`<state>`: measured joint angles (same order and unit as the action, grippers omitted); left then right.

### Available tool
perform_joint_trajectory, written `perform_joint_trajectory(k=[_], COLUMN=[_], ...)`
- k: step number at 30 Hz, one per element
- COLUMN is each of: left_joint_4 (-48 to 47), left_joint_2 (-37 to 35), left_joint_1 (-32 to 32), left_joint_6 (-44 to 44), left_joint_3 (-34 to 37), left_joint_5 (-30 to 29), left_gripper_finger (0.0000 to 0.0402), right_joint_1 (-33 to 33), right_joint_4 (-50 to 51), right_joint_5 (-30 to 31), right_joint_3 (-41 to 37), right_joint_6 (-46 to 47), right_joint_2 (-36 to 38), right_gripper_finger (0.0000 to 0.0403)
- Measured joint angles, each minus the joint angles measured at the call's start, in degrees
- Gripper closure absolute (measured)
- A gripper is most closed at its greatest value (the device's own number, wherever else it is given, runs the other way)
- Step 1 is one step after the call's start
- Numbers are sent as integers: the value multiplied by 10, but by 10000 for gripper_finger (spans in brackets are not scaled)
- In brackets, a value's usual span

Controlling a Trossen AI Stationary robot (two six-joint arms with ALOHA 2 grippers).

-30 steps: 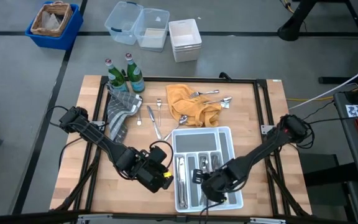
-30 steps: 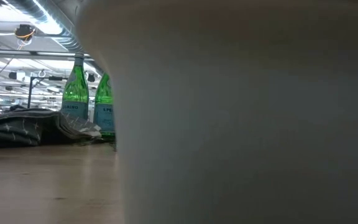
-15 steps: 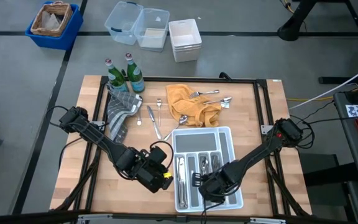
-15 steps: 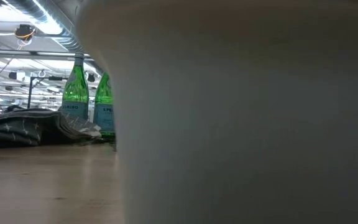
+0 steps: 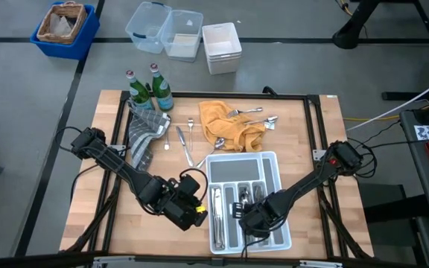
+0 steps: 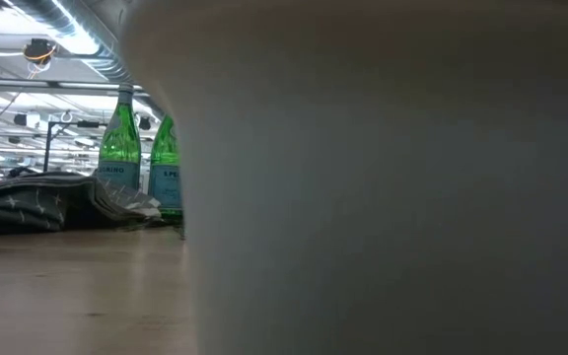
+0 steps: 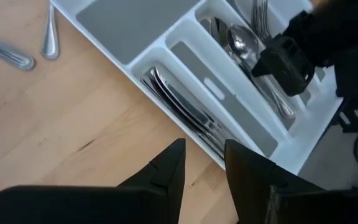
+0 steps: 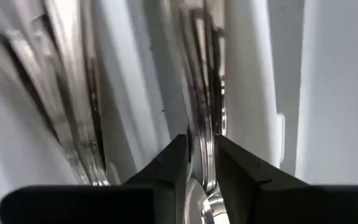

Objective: Sort silverware
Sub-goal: Put the spoon into the silverware tray

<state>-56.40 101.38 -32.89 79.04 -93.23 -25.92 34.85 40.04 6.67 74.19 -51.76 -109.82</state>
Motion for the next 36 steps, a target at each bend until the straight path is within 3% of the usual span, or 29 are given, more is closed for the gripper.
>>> perform_joint_trajectory(k=[4,13,23,36], left_joint_4=[-2,-87,-70,10], left_joint_2=[0,0,0,76], left_joint_1=[10,93,239,390], left_joint_6=[37,118,-84,-314], left_joint_3=[0,0,0,0], left_joint_5=[-22,-24,3,118], left_gripper_finger=[300,300,300,300], right_joint_1=[1,0,-27,-119], right_joint_4=[22,125,163,189], right_joint_5=[47,28,2,3], right_joint_3=[7,49,50,50], right_joint_6=[89,224,318,351], right_joint_2=[2,21,109,252], right_gripper_finger=[314,324,324,324])
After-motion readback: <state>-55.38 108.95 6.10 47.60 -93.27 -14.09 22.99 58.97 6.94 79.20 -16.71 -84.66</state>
